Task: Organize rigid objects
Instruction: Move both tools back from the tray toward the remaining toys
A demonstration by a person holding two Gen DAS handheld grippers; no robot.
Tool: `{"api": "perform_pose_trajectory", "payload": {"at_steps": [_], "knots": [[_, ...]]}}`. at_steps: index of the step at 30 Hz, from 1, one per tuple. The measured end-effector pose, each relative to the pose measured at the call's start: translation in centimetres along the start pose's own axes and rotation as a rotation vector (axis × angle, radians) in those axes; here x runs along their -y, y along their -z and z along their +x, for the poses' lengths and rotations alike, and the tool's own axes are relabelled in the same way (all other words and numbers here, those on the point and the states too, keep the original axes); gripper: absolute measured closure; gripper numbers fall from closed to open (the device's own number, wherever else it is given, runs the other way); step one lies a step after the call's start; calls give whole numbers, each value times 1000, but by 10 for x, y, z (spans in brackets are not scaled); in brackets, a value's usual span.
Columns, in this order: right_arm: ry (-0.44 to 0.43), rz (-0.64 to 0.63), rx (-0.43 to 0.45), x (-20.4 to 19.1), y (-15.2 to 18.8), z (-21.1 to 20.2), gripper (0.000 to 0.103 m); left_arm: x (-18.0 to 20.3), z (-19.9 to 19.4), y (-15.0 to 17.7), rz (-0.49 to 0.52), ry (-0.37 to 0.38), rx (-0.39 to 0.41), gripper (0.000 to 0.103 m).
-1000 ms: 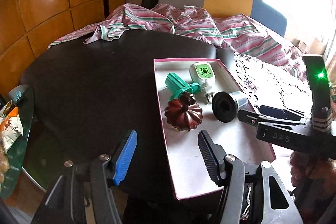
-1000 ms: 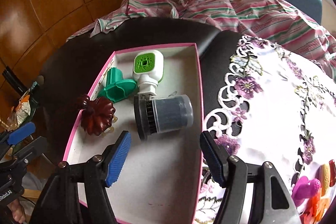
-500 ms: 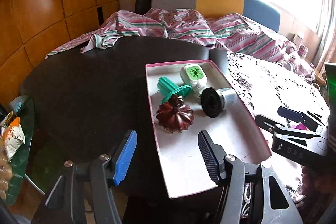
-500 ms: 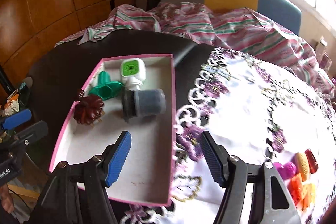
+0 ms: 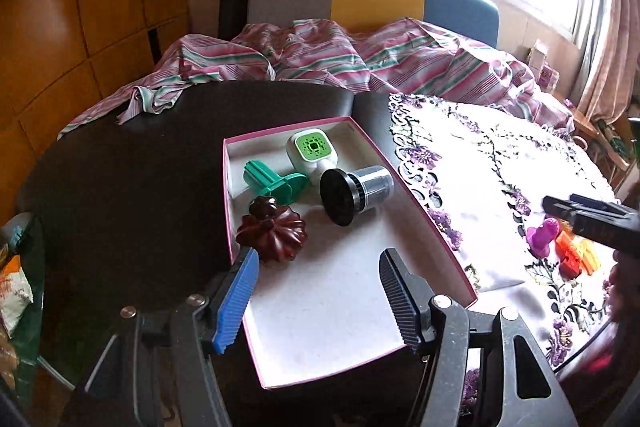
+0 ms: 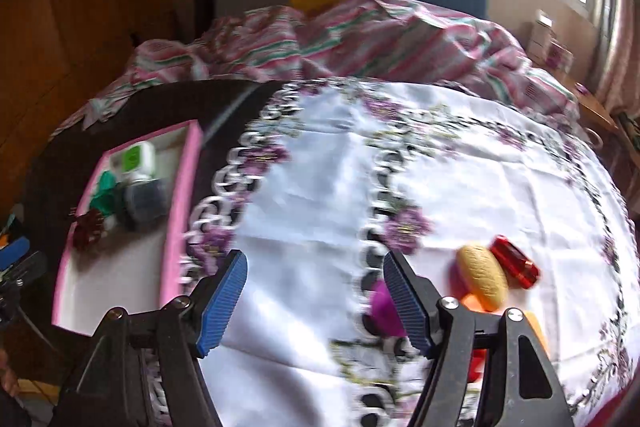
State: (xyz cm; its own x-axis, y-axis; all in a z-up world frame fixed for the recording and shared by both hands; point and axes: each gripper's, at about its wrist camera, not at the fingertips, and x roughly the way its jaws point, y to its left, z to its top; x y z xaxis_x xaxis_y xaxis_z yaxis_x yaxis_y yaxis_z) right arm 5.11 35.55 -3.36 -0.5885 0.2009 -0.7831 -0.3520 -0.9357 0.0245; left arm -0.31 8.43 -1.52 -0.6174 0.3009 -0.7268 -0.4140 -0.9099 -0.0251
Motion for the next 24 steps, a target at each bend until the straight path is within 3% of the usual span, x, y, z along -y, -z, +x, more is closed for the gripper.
{"api": "perform_pose_trajectory", "payload": {"at_steps": [5,11,13,18,24], "knots": [[101,121,27,74,0,-8,31,1,4,1,2,-3,-15,39],[211,448,31,172,26,-3,31,13,7,2,38,12,-25,39],[172,583,-16,194,36,3,31,18,8,4,50,18,-31,39],[59,675,-32,205,38,9,31,40,11,5,112,20,-34,39],[50,610,-31,189,30,9,31,74,20,0,190,46,-43,39]]}}
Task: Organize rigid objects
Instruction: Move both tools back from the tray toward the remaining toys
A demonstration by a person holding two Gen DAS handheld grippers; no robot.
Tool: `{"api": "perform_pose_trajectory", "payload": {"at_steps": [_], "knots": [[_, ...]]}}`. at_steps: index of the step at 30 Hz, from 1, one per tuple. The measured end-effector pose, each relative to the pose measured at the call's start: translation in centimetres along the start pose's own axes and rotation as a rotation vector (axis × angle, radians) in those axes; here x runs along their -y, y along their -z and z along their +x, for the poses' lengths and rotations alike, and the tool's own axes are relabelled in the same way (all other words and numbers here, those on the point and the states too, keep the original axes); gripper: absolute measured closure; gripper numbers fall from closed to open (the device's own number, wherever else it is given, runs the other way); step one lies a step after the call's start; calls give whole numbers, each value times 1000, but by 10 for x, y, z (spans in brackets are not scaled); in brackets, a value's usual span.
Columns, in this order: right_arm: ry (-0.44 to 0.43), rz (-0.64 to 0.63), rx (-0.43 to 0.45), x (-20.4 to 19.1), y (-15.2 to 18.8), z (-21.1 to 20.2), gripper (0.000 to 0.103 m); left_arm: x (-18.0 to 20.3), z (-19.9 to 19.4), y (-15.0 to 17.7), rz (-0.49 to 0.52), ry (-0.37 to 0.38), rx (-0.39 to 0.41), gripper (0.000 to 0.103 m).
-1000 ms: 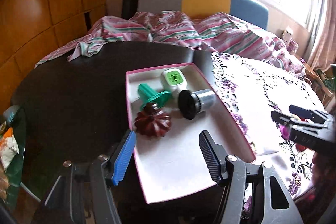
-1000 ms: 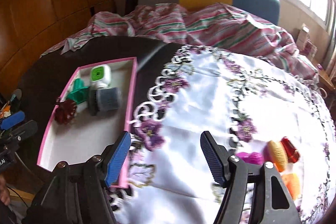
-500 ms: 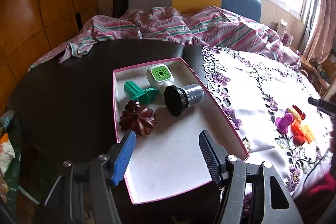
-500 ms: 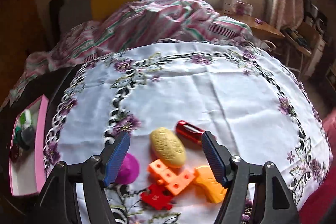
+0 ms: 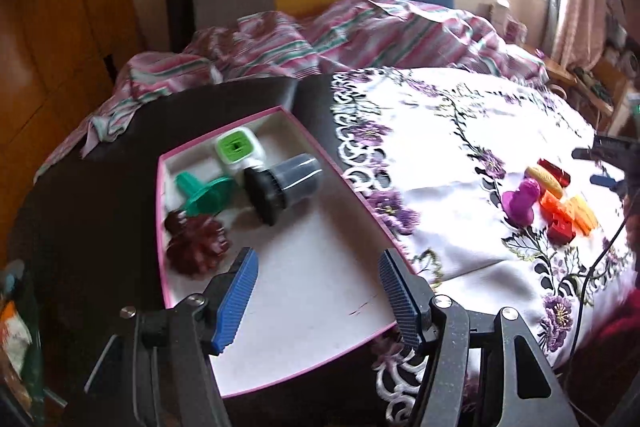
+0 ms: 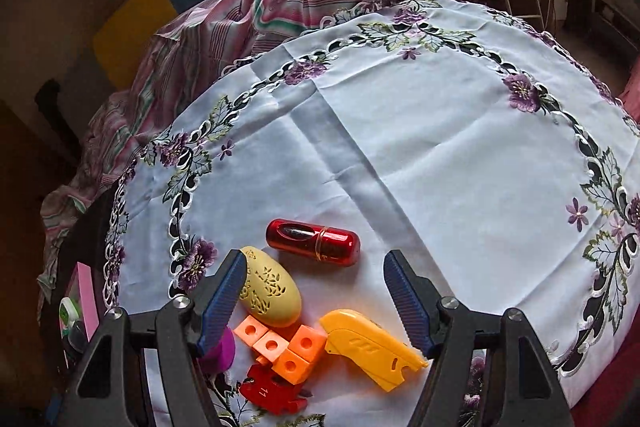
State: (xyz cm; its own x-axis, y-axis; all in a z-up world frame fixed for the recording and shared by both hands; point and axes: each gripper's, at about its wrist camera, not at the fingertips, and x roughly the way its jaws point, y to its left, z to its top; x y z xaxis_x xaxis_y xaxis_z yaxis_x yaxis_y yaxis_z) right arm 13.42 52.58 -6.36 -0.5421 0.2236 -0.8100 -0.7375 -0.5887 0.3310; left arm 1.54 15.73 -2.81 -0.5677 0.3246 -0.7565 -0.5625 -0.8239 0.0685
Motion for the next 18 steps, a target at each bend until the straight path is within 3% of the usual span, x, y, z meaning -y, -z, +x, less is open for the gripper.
{"api": "perform_pose_trajectory", "payload": {"at_steps": [18], "knots": [[-6,22,1,4,-1,-3,31,76,30,-32,105,183,-39,39]]}}
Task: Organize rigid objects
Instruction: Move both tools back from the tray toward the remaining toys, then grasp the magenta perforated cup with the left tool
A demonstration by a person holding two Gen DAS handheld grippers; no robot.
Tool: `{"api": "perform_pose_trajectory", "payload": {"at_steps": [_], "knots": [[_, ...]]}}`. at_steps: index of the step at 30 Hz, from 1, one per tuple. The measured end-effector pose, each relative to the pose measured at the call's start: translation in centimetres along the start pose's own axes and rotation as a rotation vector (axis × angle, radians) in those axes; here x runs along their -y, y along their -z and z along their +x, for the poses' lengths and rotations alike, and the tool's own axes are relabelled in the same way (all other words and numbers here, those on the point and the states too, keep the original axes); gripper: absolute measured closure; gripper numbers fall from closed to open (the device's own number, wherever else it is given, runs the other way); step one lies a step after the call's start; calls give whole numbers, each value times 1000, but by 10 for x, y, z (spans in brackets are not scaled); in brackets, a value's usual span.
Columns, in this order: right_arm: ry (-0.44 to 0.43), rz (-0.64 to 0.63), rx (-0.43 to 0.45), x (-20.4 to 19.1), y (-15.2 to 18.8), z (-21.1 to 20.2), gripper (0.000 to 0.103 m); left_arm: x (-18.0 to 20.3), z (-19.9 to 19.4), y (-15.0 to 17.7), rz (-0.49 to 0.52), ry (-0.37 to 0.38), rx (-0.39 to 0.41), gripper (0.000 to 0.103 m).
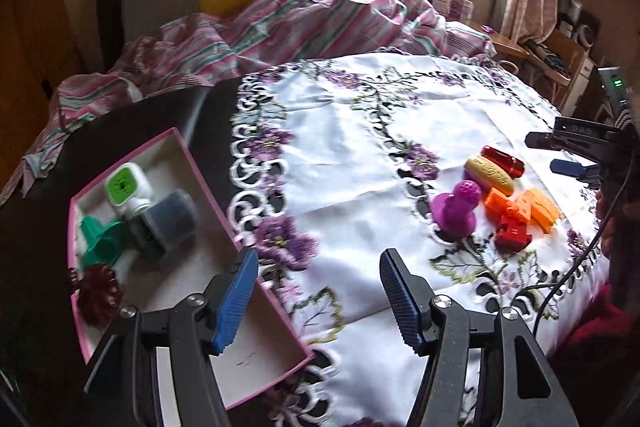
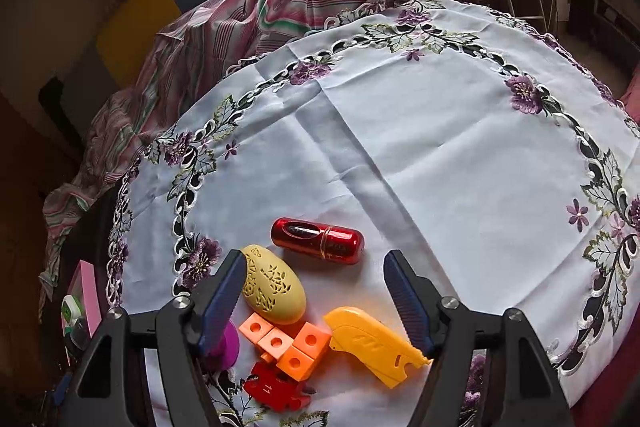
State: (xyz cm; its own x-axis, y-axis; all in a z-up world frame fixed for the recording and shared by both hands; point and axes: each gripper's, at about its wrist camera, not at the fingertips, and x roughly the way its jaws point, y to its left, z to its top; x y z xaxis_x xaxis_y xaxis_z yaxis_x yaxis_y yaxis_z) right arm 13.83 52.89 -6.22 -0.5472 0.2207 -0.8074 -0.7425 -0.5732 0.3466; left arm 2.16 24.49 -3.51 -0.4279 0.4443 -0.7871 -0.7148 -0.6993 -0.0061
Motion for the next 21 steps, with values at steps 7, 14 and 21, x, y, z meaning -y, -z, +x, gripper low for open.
{"api": "perform_pose_trajectory", "payload": {"at_steps": [7,14,21], "knots": [[-12,38,4,8,-1,-2,31,30,17,-18,45,66,-9,39],[-23,62,-1,12,-2,-2,31,68,34,-32,130,154,-5,41],[-36,60,-7,11,-1,-2,31,104,63,-34,220,214,-13,46]]}}
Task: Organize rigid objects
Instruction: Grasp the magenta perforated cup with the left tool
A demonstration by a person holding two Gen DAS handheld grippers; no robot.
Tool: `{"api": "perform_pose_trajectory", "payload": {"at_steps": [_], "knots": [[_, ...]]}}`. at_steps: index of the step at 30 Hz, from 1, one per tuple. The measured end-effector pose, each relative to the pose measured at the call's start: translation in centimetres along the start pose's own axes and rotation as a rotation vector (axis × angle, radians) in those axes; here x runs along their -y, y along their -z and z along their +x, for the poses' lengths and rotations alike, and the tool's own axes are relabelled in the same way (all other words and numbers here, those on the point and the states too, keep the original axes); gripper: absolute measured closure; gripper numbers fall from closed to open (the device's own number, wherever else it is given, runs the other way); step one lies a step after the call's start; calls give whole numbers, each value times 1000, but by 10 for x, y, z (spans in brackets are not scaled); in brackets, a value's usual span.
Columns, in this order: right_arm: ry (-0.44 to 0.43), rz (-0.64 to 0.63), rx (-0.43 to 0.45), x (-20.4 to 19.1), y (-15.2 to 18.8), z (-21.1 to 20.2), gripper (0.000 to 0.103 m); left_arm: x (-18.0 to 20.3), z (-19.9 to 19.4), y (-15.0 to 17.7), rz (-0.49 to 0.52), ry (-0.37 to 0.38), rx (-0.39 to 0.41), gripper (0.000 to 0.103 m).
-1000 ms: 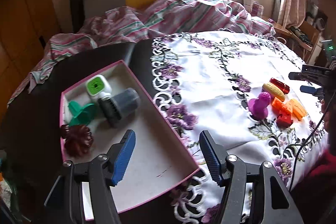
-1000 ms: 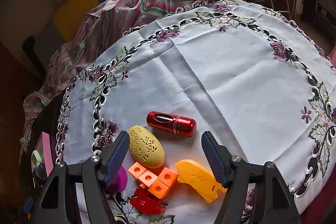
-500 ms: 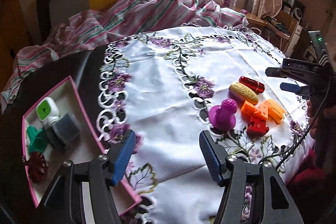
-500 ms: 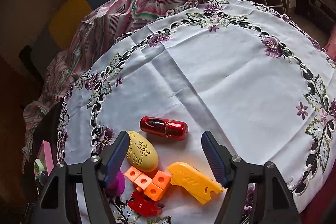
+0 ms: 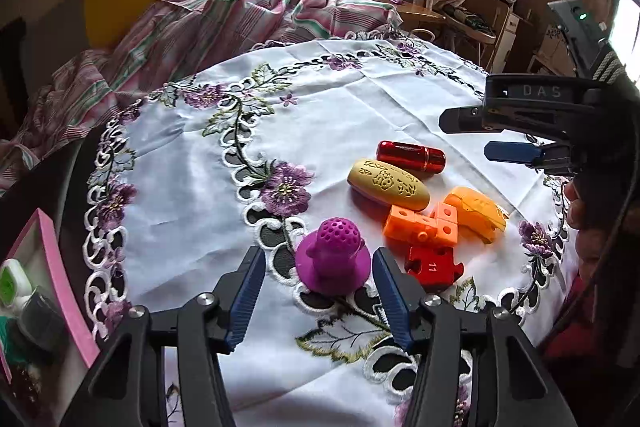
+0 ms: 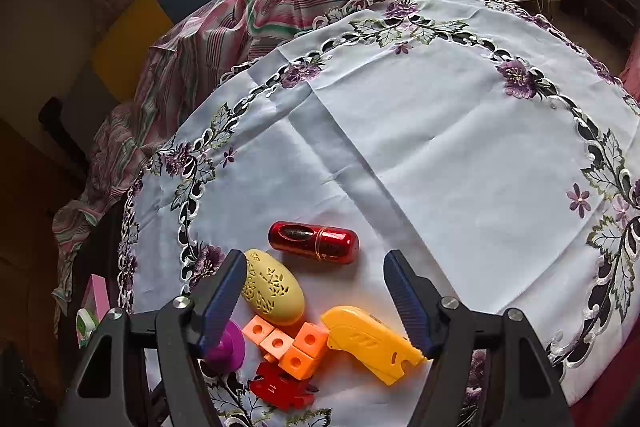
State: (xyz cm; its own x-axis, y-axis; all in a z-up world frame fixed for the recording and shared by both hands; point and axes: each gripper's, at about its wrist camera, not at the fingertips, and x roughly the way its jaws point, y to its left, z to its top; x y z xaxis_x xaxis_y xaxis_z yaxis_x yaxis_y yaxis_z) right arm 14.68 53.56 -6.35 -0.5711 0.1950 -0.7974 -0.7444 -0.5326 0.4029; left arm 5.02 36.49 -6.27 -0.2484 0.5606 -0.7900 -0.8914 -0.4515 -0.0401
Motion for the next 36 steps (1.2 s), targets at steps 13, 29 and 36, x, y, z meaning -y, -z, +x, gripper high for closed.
{"api": "perform_pose_trajectory", "payload": {"at_steps": [13,29,36], "knots": [[16,88,23,19,-4,-2,31,-2,25,1,-17,-4,-7,73],[99,41,-50,-4,3,30,19,-46,-50,48,-146,-35,63,73],[216,49,-59,-22,-7,61,11,-60,-75,56,-195,-39,101,72]]}}
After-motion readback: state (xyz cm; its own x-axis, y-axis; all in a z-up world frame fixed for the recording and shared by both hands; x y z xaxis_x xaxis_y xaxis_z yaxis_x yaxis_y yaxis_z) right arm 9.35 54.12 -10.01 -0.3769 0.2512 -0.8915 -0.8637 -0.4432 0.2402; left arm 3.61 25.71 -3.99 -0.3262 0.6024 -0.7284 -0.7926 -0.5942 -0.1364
